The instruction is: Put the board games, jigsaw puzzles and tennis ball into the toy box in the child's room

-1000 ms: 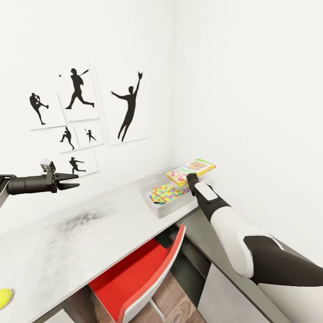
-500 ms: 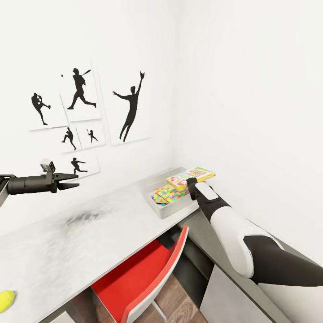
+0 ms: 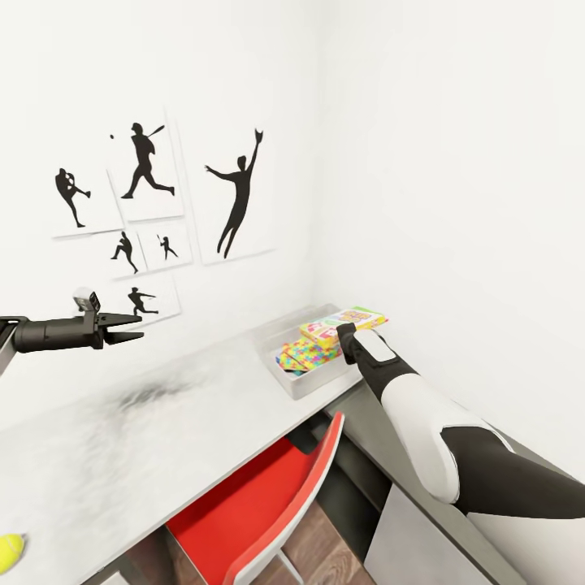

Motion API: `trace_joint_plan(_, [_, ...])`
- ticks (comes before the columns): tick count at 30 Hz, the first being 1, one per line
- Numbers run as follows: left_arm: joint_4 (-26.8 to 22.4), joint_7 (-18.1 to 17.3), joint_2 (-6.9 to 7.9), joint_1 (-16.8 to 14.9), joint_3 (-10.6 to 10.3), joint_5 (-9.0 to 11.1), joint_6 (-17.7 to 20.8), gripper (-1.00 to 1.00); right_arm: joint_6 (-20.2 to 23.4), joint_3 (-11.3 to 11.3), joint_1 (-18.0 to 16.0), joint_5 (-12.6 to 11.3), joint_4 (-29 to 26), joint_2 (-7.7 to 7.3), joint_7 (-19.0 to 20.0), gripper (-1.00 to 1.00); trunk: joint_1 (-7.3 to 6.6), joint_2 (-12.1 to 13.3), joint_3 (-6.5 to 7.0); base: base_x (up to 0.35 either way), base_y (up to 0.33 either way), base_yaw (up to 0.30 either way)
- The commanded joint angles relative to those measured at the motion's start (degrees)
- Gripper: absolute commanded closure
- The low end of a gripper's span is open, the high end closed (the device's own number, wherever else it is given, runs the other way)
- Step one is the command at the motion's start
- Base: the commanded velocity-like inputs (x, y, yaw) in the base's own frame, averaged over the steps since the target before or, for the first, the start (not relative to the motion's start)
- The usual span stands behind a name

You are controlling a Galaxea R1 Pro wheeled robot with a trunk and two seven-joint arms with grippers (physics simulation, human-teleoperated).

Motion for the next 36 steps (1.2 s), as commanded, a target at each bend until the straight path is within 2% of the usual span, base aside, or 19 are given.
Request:
trace_joint_plan(1, [0.04, -0.20, 0.08, -0.08, -0.38, 0.29, 0.61, -1.00, -0.25, -0.25, -0.05, -0.38, -0.08, 0.05, -0.17, 1.00, 0.05, -0.13, -0.14, 0.083, 0.113, 0.000])
trace_joint_plan(17, [-0.03, -0.20, 0.07, -0.08, -0.40, 0.27, 0.58, -1.00, -0.04, -0.25, -0.05, -0.38, -0.27, 0.05, -0.43, 1.00, 0.05, -0.13, -0.14, 0.064, 0.036, 0.000])
trace_joint_plan(28, [-0.05, -0.20, 0.06, -0.08, -0.46, 0.29, 0.55, -1.00, 2.22, -0.25, -0.12, -0.45, -0.28, 0.05, -0.55, 1.00, 0.05, -0.13, -0.14, 0.057, 0.000, 0.000])
trace_joint_plan(36, [-0.05, -0.20, -0.02, -0.08, -0.55, 0.29, 0.51, -1.00, 2.34, -0.25, -0.28, -0.46, -0.27, 0.05, -3.20, 1.00, 0.05, -0.13, -0.14, 0.014, 0.000, 0.000])
